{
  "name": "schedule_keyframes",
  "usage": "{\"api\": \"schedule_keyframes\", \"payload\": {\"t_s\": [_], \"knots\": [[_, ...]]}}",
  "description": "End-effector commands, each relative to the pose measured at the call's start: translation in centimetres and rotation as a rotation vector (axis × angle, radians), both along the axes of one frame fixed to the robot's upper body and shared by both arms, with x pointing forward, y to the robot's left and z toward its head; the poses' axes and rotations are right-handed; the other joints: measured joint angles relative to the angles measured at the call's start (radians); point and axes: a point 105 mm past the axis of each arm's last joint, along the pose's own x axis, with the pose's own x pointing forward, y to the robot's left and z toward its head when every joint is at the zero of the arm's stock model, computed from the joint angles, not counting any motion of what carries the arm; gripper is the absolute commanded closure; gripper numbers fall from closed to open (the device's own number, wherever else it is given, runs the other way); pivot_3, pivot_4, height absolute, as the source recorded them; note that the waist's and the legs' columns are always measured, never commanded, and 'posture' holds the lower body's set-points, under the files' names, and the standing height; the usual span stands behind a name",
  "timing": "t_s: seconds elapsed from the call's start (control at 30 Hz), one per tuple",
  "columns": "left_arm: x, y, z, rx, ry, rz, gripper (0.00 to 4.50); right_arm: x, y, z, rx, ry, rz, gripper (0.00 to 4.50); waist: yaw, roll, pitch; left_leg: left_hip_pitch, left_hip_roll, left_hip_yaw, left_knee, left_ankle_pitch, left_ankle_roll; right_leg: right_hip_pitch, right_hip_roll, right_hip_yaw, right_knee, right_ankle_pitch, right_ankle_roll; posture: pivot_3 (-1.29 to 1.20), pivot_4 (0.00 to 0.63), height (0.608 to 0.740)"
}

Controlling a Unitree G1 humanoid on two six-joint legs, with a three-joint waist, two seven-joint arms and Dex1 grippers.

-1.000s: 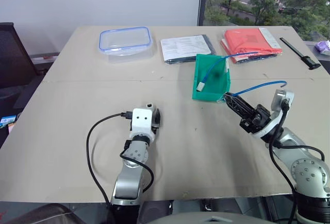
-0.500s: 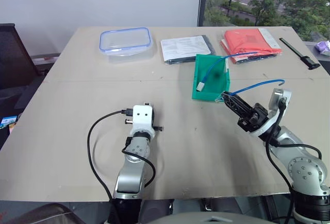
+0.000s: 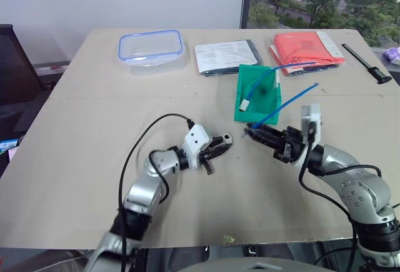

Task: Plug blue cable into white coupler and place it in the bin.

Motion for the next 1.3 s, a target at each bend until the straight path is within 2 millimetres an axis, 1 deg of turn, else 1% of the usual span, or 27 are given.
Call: {"api": "schedule_keyframes", "payload": {"t_s": [0.03,0.17,0.3,0.53,1.0,1.1,1.2,1.3], "knots": [[-0.7,-1.2,0.3,0.036,0.001,-0.252,4.02,0.2,0.4,0.2,-0.082,-0.121,0.081,4.50,0.000,0.000,0.000,0.000,-0.002,0.000,0.000,0.000,0.000,0.000,0.001,-0.001,0.000,0.000,0.000,0.00,0.150,0.737],[-0.3,-1.8,-0.1,0.089,0.006,-0.400,4.02,1.2,0.7,-0.9,-0.207,-0.201,0.118,4.50,-0.001,0.000,0.001,0.000,-0.001,-0.001,0.000,0.000,0.000,0.001,0.005,-0.001,-0.001,0.000,0.000,0.00,0.150,0.737],[0.2,-2.1,-0.5,0.119,0.010,-0.461,4.02,1.5,0.6,-1.8,-0.249,-0.215,0.133,4.50,-0.001,-0.001,0.001,-0.001,0.000,-0.001,0.000,0.000,0.000,0.001,0.007,-0.001,-0.001,0.000,0.000,0.00,0.150,0.737],[0.5,-2.3,-1.3,0.152,-0.003,-0.487,4.02,1.3,-0.3,-3.0,-0.329,-0.222,0.153,4.50,-0.001,-0.001,0.001,0.000,0.001,-0.002,0.001,0.000,0.000,0.001,0.008,0.000,0.000,0.000,0.000,0.00,0.150,0.737],[0.3,-2.3,-1.7,0.156,-0.005,-0.498,4.02,1.9,-0.3,-5.3,-0.420,-0.252,0.177,4.50,-0.002,-0.001,0.001,0.000,0.002,-0.003,0.010,0.000,0.000,0.002,0.008,0.001,0.007,0.000,0.000,0.00,0.150,0.737],[0.5,-2.3,-1.9,0.173,0.002,-0.489,4.02,1.9,-0.4,-6.6,-0.489,-0.283,0.213,4.50,-0.002,0.000,0.001,0.000,0.002,-0.003,0.012,0.000,0.000,0.003,0.008,0.001,0.008,0.000,0.000,0.00,0.150,0.737],[0.7,-2.4,-1.8,0.172,-0.001,-0.483,4.02,1.5,-0.2,-7.9,-0.506,-0.242,0.249,4.50,-0.002,0.000,0.000,0.002,0.002,-0.003,0.013,0.000,0.000,0.004,0.009,0.001,0.008,0.000,0.000,0.00,0.150,0.737],[0.7,-2.6,-1.8,0.175,-0.004,-0.485,4.02,0.8,-0.3,-10.9,-0.545,-0.120,0.287,4.50,-0.003,-0.001,-0.001,0.003,0.003,-0.003,0.014,0.000,0.000,0.006,0.009,0.001,0.009,0.000,0.000,0.00,0.150,0.737]]}}
